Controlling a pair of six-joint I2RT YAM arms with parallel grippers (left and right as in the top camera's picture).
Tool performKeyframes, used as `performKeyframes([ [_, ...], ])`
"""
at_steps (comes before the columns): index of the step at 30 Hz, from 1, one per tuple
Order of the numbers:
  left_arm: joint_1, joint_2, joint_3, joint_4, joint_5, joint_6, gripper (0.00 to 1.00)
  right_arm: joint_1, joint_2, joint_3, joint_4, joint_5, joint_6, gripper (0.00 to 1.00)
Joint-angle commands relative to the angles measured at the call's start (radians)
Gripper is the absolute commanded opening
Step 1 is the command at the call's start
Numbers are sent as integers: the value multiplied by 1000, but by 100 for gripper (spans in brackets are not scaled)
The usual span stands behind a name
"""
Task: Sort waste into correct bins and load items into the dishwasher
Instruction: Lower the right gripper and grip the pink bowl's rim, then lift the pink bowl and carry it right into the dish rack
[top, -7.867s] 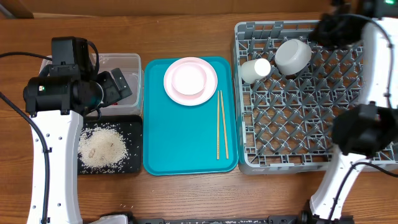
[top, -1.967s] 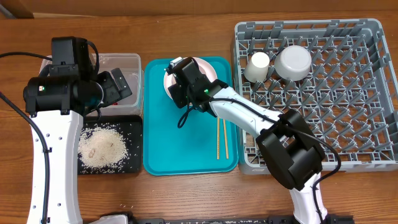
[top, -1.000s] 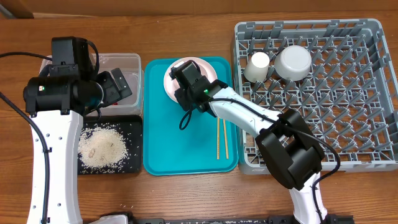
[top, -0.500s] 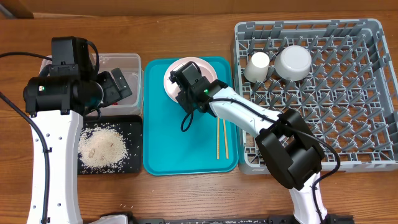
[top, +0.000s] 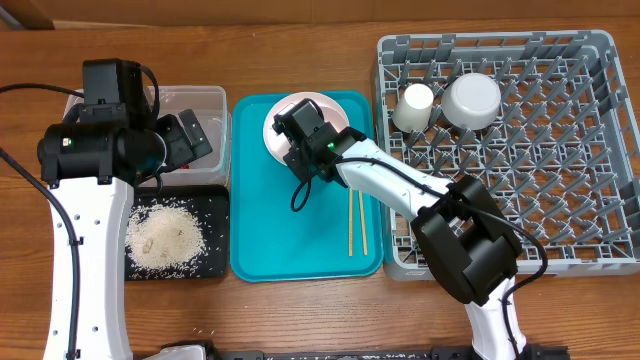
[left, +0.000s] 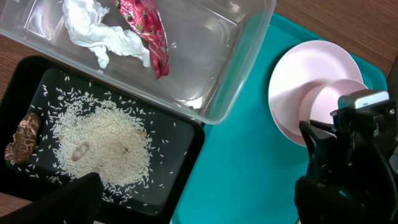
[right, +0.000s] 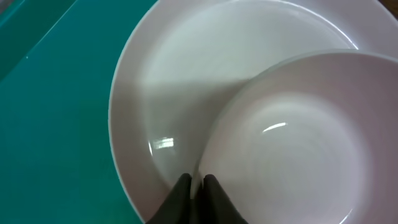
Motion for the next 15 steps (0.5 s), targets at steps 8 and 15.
performKeyframes([
  [8,4,-2,9,1,-13,-3,100,1,-44,54,11,-1,-42,4],
  [15,4,-2,9,1,-13,-3,100,-2,-188,68,15,-100,-35,4],
])
